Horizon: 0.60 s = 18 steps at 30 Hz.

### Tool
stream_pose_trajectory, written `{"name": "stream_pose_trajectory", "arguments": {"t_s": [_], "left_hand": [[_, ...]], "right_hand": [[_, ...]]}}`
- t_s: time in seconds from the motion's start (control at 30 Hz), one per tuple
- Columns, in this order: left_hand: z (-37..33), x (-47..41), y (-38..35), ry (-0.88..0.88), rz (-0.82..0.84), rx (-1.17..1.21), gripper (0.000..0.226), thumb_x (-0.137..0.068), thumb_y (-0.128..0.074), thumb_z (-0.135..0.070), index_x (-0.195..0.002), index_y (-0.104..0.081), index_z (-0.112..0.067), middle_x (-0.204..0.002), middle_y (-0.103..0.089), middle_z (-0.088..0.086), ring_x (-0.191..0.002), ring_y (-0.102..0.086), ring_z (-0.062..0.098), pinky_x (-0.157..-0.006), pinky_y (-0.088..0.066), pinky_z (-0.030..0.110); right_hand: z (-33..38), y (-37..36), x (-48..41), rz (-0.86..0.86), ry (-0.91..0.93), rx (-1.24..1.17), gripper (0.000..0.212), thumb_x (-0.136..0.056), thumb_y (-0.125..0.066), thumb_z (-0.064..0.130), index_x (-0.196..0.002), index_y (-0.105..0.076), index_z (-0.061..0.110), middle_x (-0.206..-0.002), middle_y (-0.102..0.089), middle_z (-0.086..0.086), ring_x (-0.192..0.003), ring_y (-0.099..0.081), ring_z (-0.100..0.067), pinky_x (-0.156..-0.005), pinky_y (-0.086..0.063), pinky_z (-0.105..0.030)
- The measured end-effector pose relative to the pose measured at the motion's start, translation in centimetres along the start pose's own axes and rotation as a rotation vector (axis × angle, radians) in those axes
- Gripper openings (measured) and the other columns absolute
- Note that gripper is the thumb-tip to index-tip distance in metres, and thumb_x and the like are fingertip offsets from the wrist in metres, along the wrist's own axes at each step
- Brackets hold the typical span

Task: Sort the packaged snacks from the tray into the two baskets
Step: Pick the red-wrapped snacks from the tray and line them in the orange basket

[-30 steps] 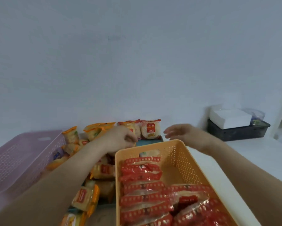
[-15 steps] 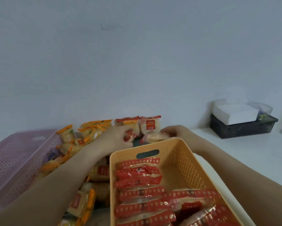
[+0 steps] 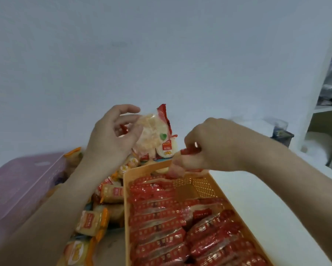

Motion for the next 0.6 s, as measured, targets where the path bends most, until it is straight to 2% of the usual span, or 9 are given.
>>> {"name": "stream_pose_trajectory", "arguments": {"t_s": [0.1,0.17,0.23,0.3,0.37,0.43,0.47,0.53,0.6], "left_hand": [[-3.0,1.7,-1.3,-0.167,0.153,-0.22,0.02,-0.095,-0.053,-0.028,-0.107,-0.046,-0.043,-0.099,-0.063,-0.026,-0.061,-0.066,0.008,-0.069,-0.049,0.021],[-3.5,2.1,-2.4,-0.246,0.25,-0.366,0.021,-0.096,-0.049,-0.032,-0.112,-0.04,-0.044,-0.101,-0.059,-0.022,-0.066,-0.066,0.004,-0.077,-0.047,0.021],[-3.4,2.1,-2.9,-0.228,0.278,-0.406,0.032,-0.093,-0.057,-0.031,-0.115,-0.039,-0.044,-0.108,-0.057,-0.017,-0.067,-0.061,0.002,-0.081,-0.047,0.026],[-2.8,2.1,-3.1,-0.137,0.298,-0.411,0.046,-0.088,-0.067,-0.025,-0.117,-0.038,-0.046,-0.108,-0.06,-0.015,-0.07,-0.06,0.005,-0.074,-0.049,0.025],[-2.3,2.2,-3.2,-0.071,0.357,-0.406,0.052,-0.086,-0.068,-0.016,-0.117,-0.037,-0.043,-0.095,-0.062,-0.012,-0.071,-0.063,0.009,-0.064,-0.051,0.021],[-2.2,2.1,-3.2,-0.057,0.38,-0.383,0.047,-0.087,-0.066,-0.009,-0.114,-0.041,-0.037,-0.091,-0.062,-0.017,-0.062,-0.06,0.0,-0.056,-0.045,0.013],[-2.4,2.0,-3.3,-0.066,0.371,-0.36,0.042,-0.086,-0.066,-0.008,-0.111,-0.046,-0.035,-0.093,-0.063,-0.018,-0.06,-0.059,-0.004,-0.057,-0.044,0.008],[-2.9,1.9,-3.8,-0.084,0.334,-0.308,0.034,-0.082,-0.071,-0.011,-0.102,-0.057,-0.035,-0.096,-0.066,-0.018,-0.076,-0.061,-0.011,-0.071,-0.044,0.003],[-3.0,1.8,-4.6,-0.072,0.239,-0.235,0.035,-0.078,-0.077,-0.013,-0.096,-0.058,-0.036,-0.098,-0.065,-0.019,-0.093,-0.061,-0.007,-0.083,-0.049,0.01]], "right_hand": [[0.9,-1.1,0.3,0.069,0.088,0.171,0.053,-0.083,-0.053,0.067,-0.075,-0.064,0.016,-0.067,-0.061,0.002,-0.06,-0.056,-0.015,-0.046,-0.033,-0.025],[0.3,-1.4,0.2,0.12,0.11,0.154,0.034,-0.088,-0.059,0.05,-0.084,-0.063,0.016,-0.081,-0.063,0.003,-0.075,-0.058,-0.018,-0.057,-0.04,-0.027],[0.1,-1.7,0.2,0.161,0.119,0.138,0.021,-0.092,-0.058,0.038,-0.091,-0.064,0.018,-0.09,-0.063,0.004,-0.086,-0.059,-0.017,-0.069,-0.046,-0.029],[0.1,-1.9,0.3,0.175,0.091,0.091,0.029,-0.092,-0.055,0.045,-0.092,-0.064,0.017,-0.09,-0.064,0.002,-0.085,-0.06,-0.018,-0.071,-0.049,-0.032],[-0.4,-1.2,0.6,0.045,0.01,0.032,0.037,-0.089,-0.053,0.055,-0.089,-0.061,0.018,-0.088,-0.062,0.004,-0.081,-0.058,-0.017,-0.072,-0.051,-0.034],[-1.5,0.0,0.8,-0.173,-0.069,0.017,0.039,-0.083,-0.058,0.06,-0.097,-0.052,0.024,-0.099,-0.054,0.007,-0.086,-0.05,-0.013,-0.074,-0.049,-0.033],[-1.8,0.3,0.9,-0.215,-0.083,-0.033,0.044,-0.08,-0.062,0.059,-0.107,-0.048,0.027,-0.107,-0.05,0.007,-0.092,-0.048,-0.013,-0.077,-0.048,-0.032],[-1.9,0.1,0.6,-0.104,-0.051,-0.2,0.063,-0.078,-0.07,0.052,-0.128,-0.04,0.03,-0.121,-0.05,0.007,-0.104,-0.051,-0.013,-0.087,-0.047,-0.032],[-1.4,-1.1,0.3,0.018,0.004,-0.347,0.066,-0.079,-0.074,0.04,-0.135,-0.04,0.031,-0.121,-0.059,0.008,-0.105,-0.058,-0.013,-0.09,-0.049,-0.032]]}}
Point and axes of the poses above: each hand's wrist, its own x-axis away from the middle knuckle, its own y-axis out of the back of the hand, z = x × y, the point moved 2 cm from there along -x, towards the middle knuckle
